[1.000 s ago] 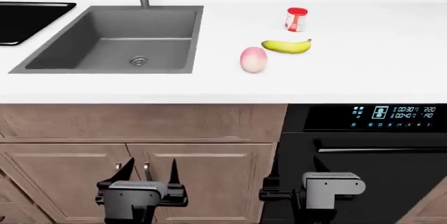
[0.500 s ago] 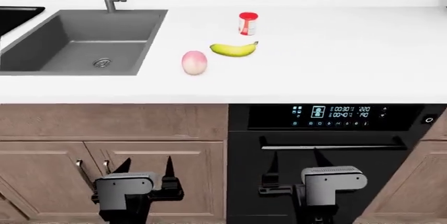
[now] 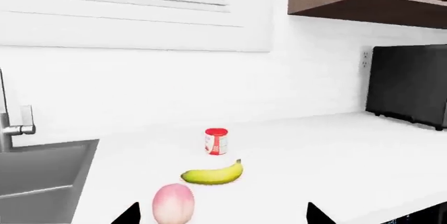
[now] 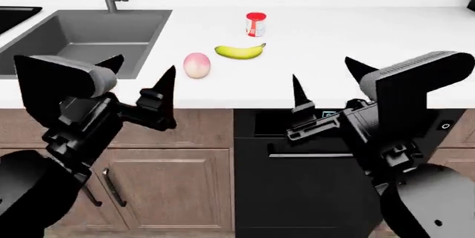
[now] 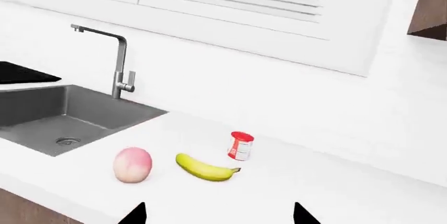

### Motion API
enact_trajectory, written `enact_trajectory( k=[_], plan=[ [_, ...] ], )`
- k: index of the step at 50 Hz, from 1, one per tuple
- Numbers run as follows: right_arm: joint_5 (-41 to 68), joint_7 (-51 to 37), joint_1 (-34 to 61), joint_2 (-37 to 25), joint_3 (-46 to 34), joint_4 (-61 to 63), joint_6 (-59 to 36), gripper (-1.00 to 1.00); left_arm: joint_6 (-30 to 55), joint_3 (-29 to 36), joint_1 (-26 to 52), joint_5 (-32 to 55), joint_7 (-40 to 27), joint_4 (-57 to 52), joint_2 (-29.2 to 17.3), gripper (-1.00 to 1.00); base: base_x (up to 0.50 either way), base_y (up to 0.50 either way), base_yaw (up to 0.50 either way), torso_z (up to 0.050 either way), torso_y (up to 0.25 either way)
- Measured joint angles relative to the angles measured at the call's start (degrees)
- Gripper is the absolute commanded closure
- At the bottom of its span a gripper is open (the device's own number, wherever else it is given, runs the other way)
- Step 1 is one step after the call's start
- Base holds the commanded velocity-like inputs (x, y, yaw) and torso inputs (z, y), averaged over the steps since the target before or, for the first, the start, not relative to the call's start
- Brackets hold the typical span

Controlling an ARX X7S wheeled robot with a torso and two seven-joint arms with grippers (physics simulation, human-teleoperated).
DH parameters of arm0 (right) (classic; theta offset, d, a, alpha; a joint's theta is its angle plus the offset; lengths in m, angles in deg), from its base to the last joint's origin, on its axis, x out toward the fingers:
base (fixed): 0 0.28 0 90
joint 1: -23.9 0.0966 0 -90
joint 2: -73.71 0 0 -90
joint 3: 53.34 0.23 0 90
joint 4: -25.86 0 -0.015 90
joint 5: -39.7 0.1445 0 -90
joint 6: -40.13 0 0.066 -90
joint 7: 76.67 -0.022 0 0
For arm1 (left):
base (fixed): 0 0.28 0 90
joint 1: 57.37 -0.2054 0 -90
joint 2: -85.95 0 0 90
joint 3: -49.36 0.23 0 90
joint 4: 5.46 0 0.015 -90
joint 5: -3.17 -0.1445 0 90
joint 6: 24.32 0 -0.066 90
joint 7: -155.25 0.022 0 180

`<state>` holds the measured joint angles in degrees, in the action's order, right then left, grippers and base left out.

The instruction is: Pick up the fruits and vegetables and place them in the sink. Turn on the sink faucet to wash them. Then turn the sink off and put them in the tray.

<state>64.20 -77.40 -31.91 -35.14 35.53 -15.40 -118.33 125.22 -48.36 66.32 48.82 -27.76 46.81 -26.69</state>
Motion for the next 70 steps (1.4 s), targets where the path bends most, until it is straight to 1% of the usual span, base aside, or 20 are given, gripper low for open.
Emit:
enact_trajectory(
  k=[3,6,9,14,20,26,33,42,58,64,70],
  plan=[
    [6.61,1.11,8.03,-2.71,0.98,-1.72,-5.4,-1.0,3.82,1.81,8.02,2.54,2.44,2.29,-1.96,-1.0,0.0,0.0,0.0,0.0,0.0],
    [11.42,3.39,15.57,-5.41,0.11,-5.31,-8.7,-1.0,6.9,4.4,15.36,4.15,5.48,6.21,-3.48,-1.0,0.0,0.0,0.0,0.0,0.0],
    [14.3,6.7,22.06,-7.74,-2.36,-10.17,-9.69,-1.0,10.7,6.84,22.06,6.16,8.53,10.74,-4.54,-1.0,0.0,0.0,0.0,0.0,0.0],
    [16.61,12.75,31.31,-10.14,-7.26,-19.47,-9.02,-1.0,16.38,12.38,32.35,8.72,14.75,18.18,-6.88,-1.0,0.49,-0.15,0.0,0.0,0.0],
    [17.49,18.6,39.68,-11.78,-12.81,-28.01,-8.38,-1.0,17.4,20.08,42.28,7.64,21.95,26.14,-8.52,-1.0,0.5,-0.16,0.0,0.0,0.0],
    [18.12,22.78,46.05,-13.02,-17.25,-33.09,-9.15,-1.0,15.44,26.47,48.47,5.49,27.83,31.53,-9.01,-1.0,0.5,-0.16,0.0,0.0,0.0],
    [18.27,27.53,51.72,-14.24,-22.56,-36.8,-9.42,-1.0,13.11,31.88,52.74,2.95,32.65,35.54,-10.18,-1.0,0.5,-0.02,0.0,0.0,0.0],
    [16.87,31.34,55.59,-14.8,-28.19,-40.16,-7.51,-1.0,11.27,35.99,54.88,0.88,36.09,37.65,-11.91,-1.0,0.5,0.34,0.0,0.0,0.002],
    [17.02,35.36,57.75,-15.19,-33.15,-42.39,-6.85,-1.0,9.63,39.25,54.53,0.05,38.86,37.38,-13.72,-1.0,0.5,0.21,0.0,0.0,0.001],
    [17.23,36.22,58.15,-15.53,-34.48,-42.63,-7.52,-1.0,9.33,39.83,54.03,0.03,39.2,36.64,-14.24,-1.0,0.0,0.0,0.0,0.0,0.002],
    [16.63,36.68,58.66,-16.16,-36.69,-42.8,-8.05,-1.0,9.48,40.06,53.74,0.49,39.34,35.52,-14.89,-1.0,0.5,0.0,0.0,0.0,0.0]
  ],
)
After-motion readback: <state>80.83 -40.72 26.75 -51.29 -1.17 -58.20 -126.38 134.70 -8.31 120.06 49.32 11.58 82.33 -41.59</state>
